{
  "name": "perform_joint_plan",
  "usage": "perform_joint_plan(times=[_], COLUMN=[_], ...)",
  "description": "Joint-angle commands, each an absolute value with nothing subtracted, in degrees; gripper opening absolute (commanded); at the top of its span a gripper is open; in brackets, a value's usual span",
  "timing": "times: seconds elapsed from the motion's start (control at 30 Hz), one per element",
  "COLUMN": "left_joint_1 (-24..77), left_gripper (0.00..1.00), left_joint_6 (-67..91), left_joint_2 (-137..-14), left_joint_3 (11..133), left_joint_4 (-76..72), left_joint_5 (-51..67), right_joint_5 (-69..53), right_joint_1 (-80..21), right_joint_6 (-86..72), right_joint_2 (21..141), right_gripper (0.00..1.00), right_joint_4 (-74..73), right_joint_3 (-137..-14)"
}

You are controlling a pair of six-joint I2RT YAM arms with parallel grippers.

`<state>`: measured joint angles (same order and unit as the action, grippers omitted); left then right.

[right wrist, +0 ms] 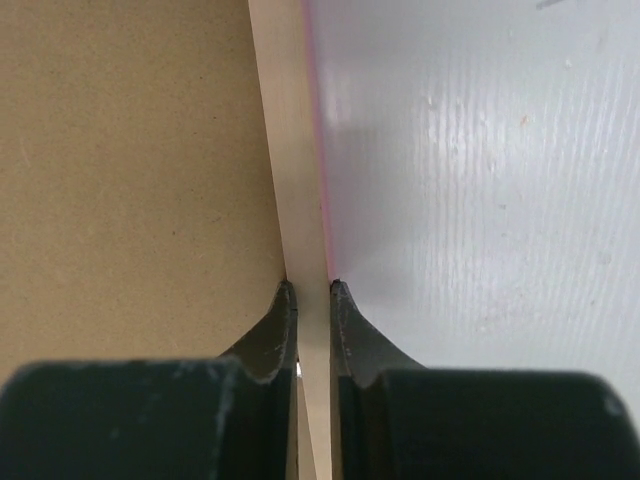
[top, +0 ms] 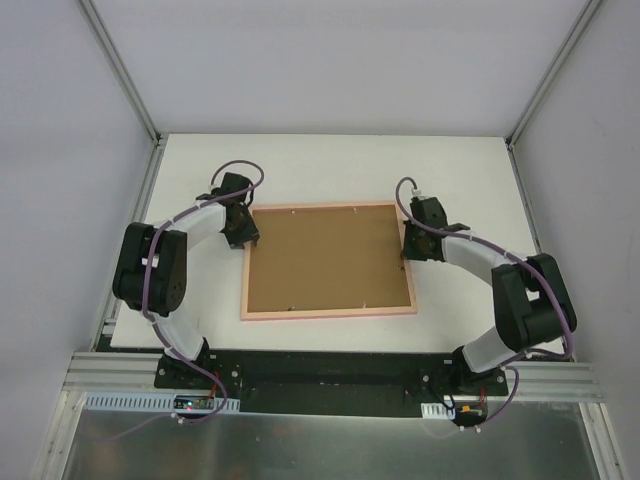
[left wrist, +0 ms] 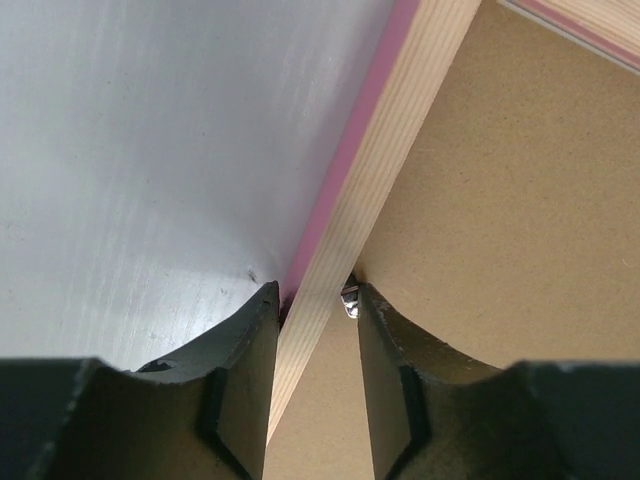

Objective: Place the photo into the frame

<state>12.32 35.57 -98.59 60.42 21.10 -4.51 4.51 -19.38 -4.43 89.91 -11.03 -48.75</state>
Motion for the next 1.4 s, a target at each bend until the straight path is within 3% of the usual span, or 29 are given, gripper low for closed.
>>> perform_joint_plan(times=[0.0, 0.13, 0.57, 0.8, 1.1, 1.37], left_joint_1=[12.3, 12.3, 13.4, 13.4, 12.8, 11.9], left_gripper=[0.41, 0.54, 0.45, 0.31, 0.0, 0.0], left_joint_6=[34.6, 35.9, 40.9, 47.5, 49.9, 53.3], left_joint_2=[-100.2, -100.9, -102.3, -100.3, -101.2, -99.5], left_joint_3=[63.1, 63.9, 62.9, 58.9, 59.3, 57.5], left_joint_4=[24.7, 24.7, 24.7, 24.7, 24.7, 24.8], left_joint_5=[-5.5, -5.5, -8.6, -12.2, -9.1, -5.5], right_joint_5=[6.6, 7.1, 6.8, 6.1, 4.7, 3.5], right_joint_1=[-19.2, -19.2, -19.2, -18.8, -17.8, -17.3], right_joint_6=[-10.5, -10.8, -10.2, -10.0, -9.8, -9.9], right_joint_2=[85.7, 84.7, 84.2, 84.2, 83.8, 84.0], right_gripper=[0.01, 0.01, 0.01, 0.01, 0.01, 0.01], right_joint_4=[-12.1, -11.3, -11.3, -10.9, -10.5, -10.3], right_joint_3=[-43.6, -42.3, -42.5, -42.5, -41.7, -41.7])
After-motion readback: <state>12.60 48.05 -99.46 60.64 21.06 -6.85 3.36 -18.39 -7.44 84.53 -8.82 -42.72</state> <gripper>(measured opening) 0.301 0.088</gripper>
